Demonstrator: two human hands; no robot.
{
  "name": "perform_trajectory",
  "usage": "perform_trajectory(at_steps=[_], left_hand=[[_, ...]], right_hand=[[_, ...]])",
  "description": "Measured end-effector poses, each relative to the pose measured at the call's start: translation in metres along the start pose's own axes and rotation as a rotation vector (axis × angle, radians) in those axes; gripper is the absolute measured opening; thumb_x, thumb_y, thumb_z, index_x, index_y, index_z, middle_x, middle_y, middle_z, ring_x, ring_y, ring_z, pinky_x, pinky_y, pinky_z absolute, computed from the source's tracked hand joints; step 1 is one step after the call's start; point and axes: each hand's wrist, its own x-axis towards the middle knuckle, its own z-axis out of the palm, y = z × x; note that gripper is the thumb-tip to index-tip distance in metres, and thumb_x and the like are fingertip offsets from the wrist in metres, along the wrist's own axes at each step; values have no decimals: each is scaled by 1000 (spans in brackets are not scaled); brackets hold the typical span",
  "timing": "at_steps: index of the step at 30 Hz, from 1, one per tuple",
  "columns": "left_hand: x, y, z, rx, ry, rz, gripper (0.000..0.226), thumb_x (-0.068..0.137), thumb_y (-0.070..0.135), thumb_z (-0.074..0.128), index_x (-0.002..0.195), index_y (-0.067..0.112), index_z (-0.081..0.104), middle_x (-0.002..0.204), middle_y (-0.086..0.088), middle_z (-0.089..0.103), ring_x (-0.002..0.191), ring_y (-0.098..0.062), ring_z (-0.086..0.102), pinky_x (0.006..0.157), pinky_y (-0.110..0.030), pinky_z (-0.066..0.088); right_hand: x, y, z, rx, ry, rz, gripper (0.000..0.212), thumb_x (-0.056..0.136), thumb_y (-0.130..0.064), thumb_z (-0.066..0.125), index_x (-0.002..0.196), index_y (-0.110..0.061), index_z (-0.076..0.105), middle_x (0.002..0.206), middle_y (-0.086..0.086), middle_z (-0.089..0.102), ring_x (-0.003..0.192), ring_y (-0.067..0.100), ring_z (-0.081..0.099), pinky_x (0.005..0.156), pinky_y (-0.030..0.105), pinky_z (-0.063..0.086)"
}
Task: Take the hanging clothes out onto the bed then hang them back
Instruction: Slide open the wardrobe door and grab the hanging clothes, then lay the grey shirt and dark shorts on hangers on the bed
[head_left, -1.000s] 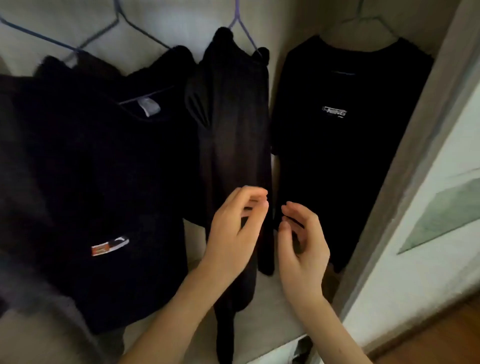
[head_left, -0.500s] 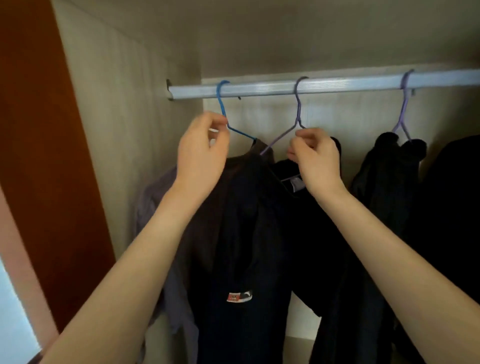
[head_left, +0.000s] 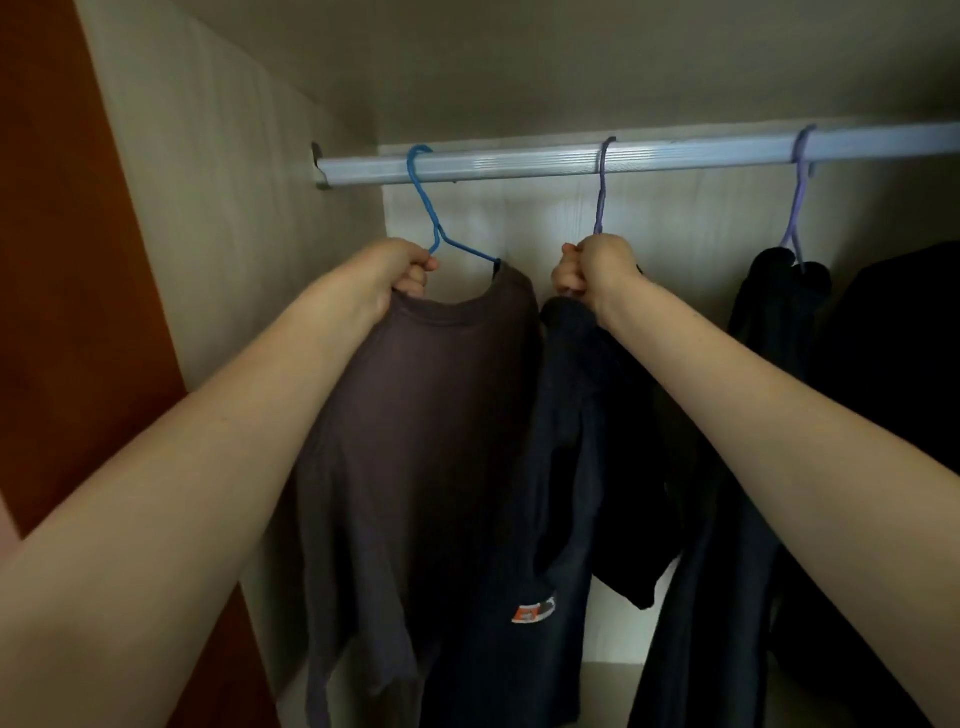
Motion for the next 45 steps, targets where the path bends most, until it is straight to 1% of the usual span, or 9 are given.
perform_trajectory(at_steps=[3,8,12,16,25,28,31,37,45], left_hand=[[5,13,2,-21,40,80,34,101,10,30,70,10,42,27,9,22,20,-3,17,29,-13,15],[-8,27,13,-94,31,153,32,98,7,30,68,11,41,28,9,20,21,-4,15,29,-14,16],[-34,-1,23,4,71,214,27,96,8,37,70,11,46,30,10,22,24,-6,17,33,-12,16],[-74,-48,27,49,146,237,26,92,5,41,68,12,48,34,10,22,28,-6,16,36,-12,15],[-205,-229,49,2,370,-28,30,97,1,38,70,8,49,39,10,22,31,-2,16,35,-12,13],[-265,-289,56,-38,445,-142,31,99,5,40,71,9,50,44,9,24,35,-4,18,39,-18,12],[-332,-334,62,-84,538,-237,27,100,7,42,74,7,50,46,7,27,37,-5,21,38,-16,15],[-471,-380,63,-154,899,-379,19,92,13,52,74,5,51,48,2,24,36,-6,21,37,-14,19],[-610,-378,58,-211,1493,-394,29,100,6,39,74,3,50,45,5,25,34,-7,20,39,-15,14]], right_hand=[[4,-13,0,19,19,43,40,102,-8,23,67,-8,43,25,-3,25,16,9,17,24,18,9],[-11,-21,-3,-85,-106,-44,36,99,-4,24,68,-6,42,32,-6,27,22,6,21,24,15,12],[-40,-4,-16,-257,-163,-89,33,99,-7,26,70,-11,41,34,-10,27,25,3,20,24,14,14],[-63,27,-48,-333,-246,-12,33,101,-11,28,72,-14,41,37,-11,25,27,1,18,25,12,12],[-127,154,-149,-416,-452,330,31,99,-7,30,71,-13,43,42,-9,26,30,3,18,31,8,15],[-159,200,-188,-530,-588,461,31,99,-6,32,71,-11,44,44,-7,27,33,6,19,35,10,15],[-195,240,-221,-674,-790,582,33,102,-9,33,72,-10,44,46,-5,27,34,8,19,36,12,16],[-265,297,-238,-812,-1177,805,31,102,-8,35,72,-7,44,48,-2,27,35,8,18,37,15,12],[-353,342,-144,-758,-1640,837,24,96,-2,40,72,-7,41,53,1,22,42,11,12,41,19,8]])
